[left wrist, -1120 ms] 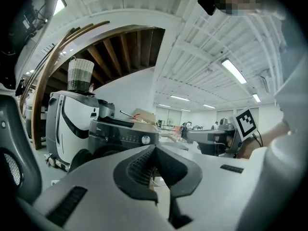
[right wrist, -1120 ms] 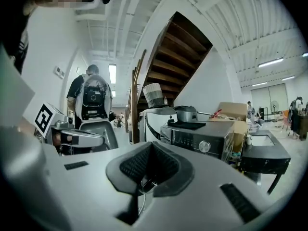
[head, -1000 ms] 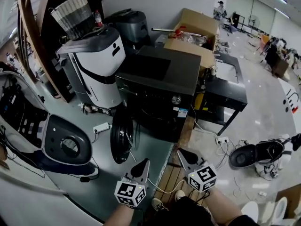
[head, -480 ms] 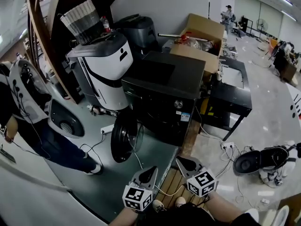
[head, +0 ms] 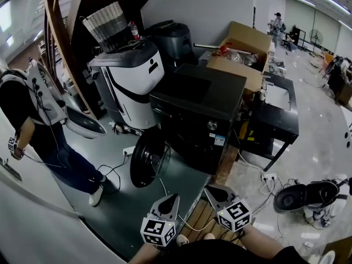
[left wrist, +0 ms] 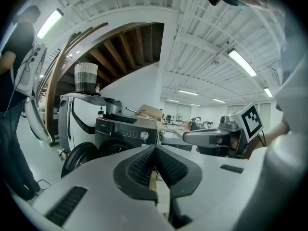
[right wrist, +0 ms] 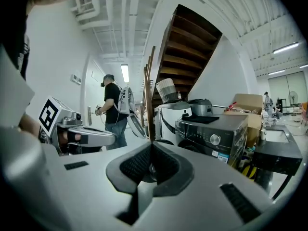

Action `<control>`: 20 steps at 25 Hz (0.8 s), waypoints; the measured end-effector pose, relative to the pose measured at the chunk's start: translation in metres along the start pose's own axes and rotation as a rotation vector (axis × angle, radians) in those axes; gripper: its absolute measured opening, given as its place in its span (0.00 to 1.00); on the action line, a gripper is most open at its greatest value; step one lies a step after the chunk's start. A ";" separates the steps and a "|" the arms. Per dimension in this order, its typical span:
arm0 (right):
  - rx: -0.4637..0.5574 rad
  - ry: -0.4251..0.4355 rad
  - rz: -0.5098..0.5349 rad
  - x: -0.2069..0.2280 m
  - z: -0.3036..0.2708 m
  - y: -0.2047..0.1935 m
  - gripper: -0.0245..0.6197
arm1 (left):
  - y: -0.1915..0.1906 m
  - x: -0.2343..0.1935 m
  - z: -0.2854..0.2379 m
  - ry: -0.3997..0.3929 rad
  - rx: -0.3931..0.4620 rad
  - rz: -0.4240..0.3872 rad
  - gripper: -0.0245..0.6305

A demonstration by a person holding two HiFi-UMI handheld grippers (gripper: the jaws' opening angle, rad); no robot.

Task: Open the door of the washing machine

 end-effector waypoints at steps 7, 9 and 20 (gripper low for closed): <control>-0.014 -0.005 -0.020 0.006 0.008 -0.011 0.06 | -0.006 0.004 -0.004 0.021 -0.001 0.022 0.06; -0.015 -0.008 -0.024 0.008 0.010 -0.012 0.06 | -0.006 0.006 -0.006 0.020 -0.001 0.021 0.06; -0.019 -0.009 -0.053 0.012 0.009 -0.015 0.06 | -0.005 0.004 -0.010 0.024 -0.009 0.028 0.06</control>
Point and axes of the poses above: the fingertips, and each gripper's own axes: z backward along the fingers, x to its right, y out of its top, the point moved 3 cm from there along z, backward along the fingers, and after that the axes turned 2 degrees about -x, right-handed, at the moved point
